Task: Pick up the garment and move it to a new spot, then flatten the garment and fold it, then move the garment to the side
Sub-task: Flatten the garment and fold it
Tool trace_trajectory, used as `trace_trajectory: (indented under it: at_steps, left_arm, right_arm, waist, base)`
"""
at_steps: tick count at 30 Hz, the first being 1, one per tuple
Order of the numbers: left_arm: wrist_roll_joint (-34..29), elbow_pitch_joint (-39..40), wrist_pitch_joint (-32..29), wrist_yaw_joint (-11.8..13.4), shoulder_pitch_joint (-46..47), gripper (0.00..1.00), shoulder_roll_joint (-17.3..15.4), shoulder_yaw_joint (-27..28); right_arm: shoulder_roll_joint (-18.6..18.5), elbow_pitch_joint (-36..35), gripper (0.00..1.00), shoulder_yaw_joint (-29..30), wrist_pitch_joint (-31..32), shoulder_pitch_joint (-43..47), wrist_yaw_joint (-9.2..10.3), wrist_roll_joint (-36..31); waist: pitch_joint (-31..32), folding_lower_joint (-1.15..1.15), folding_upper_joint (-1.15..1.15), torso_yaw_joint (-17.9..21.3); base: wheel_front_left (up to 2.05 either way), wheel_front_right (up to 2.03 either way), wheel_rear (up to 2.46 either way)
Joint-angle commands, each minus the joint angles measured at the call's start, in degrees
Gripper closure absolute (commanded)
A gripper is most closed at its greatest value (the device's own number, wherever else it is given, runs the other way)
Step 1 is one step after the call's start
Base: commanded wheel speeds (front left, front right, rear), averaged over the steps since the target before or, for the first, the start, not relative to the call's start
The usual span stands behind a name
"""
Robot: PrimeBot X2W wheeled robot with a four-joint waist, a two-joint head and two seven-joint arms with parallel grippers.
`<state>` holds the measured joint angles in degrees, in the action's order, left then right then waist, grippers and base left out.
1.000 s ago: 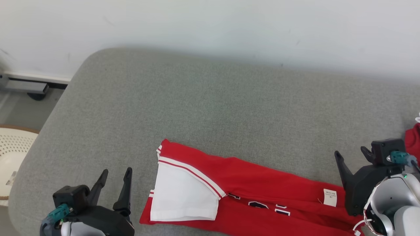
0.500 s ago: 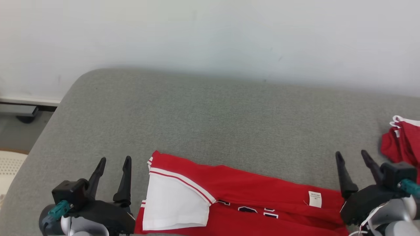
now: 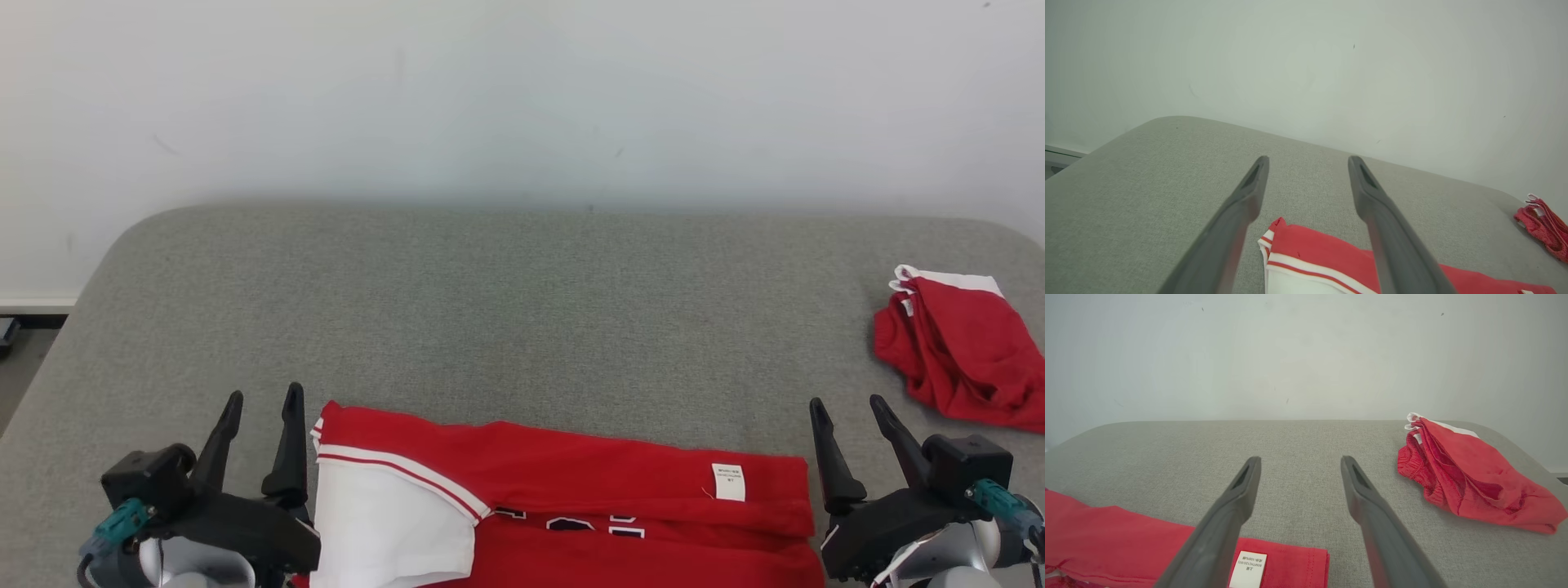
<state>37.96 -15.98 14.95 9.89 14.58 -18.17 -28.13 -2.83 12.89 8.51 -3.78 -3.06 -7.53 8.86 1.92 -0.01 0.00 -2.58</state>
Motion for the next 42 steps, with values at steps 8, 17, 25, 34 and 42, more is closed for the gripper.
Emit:
trace_trajectory:
  at_steps: [8,17,25,34,42]
  left_arm:
    - [-4.6,-2.9,0.3,-3.1,-3.2,0.00,1.0,2.2]
    - [-12.4,6.8,0.3,-5.2,-10.2,0.00,3.6,10.7]
    - [-16.2,8.0,0.3,-7.8,-13.1,0.00,5.0,13.0]
    - [-18.0,8.1,0.3,-8.7,-14.3,0.00,6.0,14.4]
    - [-19.2,7.2,0.3,-8.8,-13.6,0.00,6.0,13.9]
  right_arm:
    - [-0.2,3.2,0.00,-2.3,-2.0,-2.1,0.06,0.8]
    - [-0.2,5.0,0.00,-4.4,-5.2,-2.7,0.06,3.1]
    - [-0.2,5.3,0.00,-4.6,-5.2,-3.1,0.06,3.1]
    - [-0.2,4.8,0.00,-5.1,-3.4,-3.1,0.06,2.4]
    - [-0.2,4.3,0.00,-4.6,-2.3,-3.4,0.06,2.7]
  waist:
    - [-0.2,0.01,0.00,4.1]
    - [-0.4,0.01,0.00,5.7]
    - [-0.7,0.01,0.00,4.9]
    - [-1.2,0.01,0.00,4.0]
    - [-1.5,0.01,0.00,3.7]
  base:
    - [0.00,0.00,0.00]
    - [0.00,0.00,0.00]
    - [0.00,0.00,0.00]
    - [0.00,0.00,0.00]
    - [0.00,0.00,0.00]
